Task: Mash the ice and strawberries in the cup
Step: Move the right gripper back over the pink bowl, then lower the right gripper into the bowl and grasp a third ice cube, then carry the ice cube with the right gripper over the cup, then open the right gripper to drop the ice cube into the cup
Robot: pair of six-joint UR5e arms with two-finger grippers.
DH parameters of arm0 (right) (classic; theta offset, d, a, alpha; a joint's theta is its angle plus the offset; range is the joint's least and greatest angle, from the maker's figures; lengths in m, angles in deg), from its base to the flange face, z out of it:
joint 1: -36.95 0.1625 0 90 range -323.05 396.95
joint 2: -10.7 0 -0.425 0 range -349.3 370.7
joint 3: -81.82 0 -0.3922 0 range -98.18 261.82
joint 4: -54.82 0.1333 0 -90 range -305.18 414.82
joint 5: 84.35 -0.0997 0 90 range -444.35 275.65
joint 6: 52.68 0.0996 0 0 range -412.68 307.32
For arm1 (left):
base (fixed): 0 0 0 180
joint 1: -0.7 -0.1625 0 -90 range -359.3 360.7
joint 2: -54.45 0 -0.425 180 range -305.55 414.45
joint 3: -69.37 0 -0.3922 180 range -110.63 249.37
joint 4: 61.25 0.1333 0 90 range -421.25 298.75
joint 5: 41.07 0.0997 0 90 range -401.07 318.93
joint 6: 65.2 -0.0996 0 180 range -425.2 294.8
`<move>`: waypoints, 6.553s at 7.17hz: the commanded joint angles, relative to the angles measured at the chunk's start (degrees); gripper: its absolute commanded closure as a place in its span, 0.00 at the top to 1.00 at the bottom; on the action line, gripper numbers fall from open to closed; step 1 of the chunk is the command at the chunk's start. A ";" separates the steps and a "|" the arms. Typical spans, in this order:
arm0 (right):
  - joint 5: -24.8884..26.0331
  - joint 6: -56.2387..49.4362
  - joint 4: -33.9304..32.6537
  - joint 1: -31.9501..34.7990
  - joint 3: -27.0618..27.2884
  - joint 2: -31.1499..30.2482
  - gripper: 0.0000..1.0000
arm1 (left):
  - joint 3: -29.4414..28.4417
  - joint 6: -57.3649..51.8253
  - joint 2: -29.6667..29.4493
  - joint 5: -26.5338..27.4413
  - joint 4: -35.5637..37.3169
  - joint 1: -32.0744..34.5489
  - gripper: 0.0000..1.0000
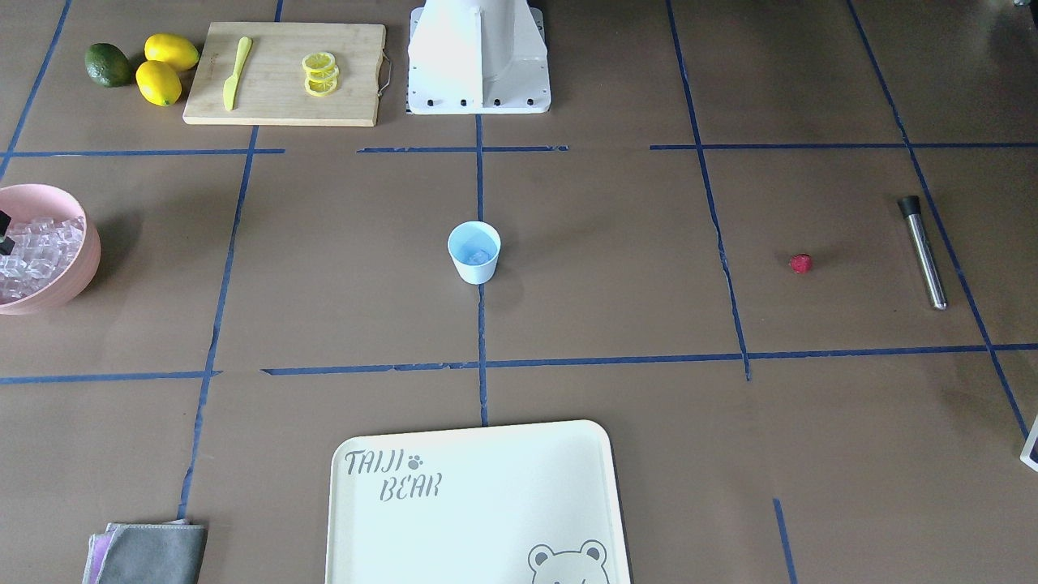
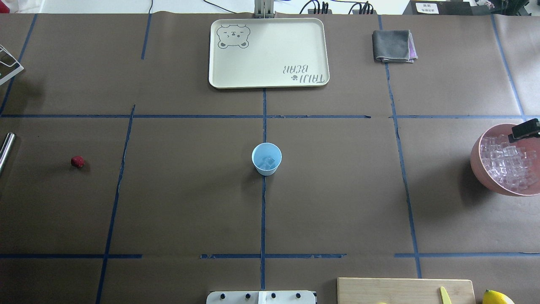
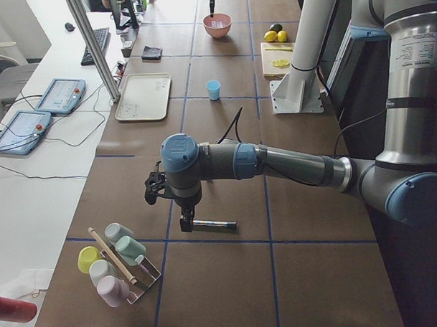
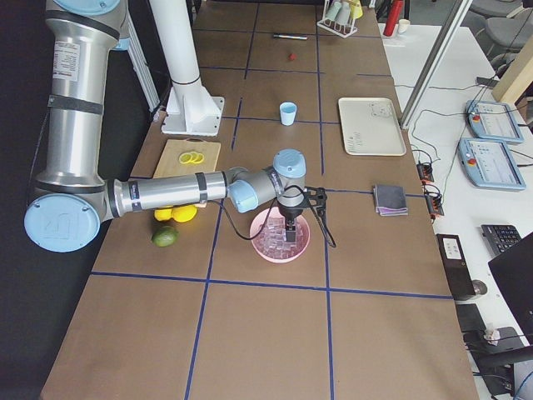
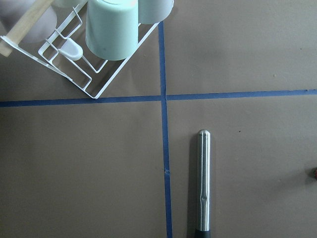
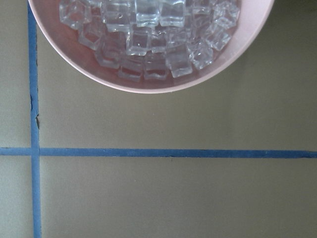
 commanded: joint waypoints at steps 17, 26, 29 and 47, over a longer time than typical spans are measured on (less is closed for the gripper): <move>-0.19 2.46 -2.22 -1.11 -0.53 1.04 0.00 | 0.77 0.13 0.04 0.00 0.00 -0.08 1.00; 1.20 24.75 -45.64 -22.59 7.68 46.79 0.00 | 0.85 0.13 0.22 0.00 0.26 0.01 1.00; 9.35 35.46 -39.11 -32.18 -9.50 61.30 0.00 | 0.68 0.13 0.13 0.00 0.26 -0.08 1.00; 13.17 39.29 -33.60 -32.06 -10.21 61.33 0.99 | 4.34 0.57 -0.39 0.18 -0.09 -0.51 1.00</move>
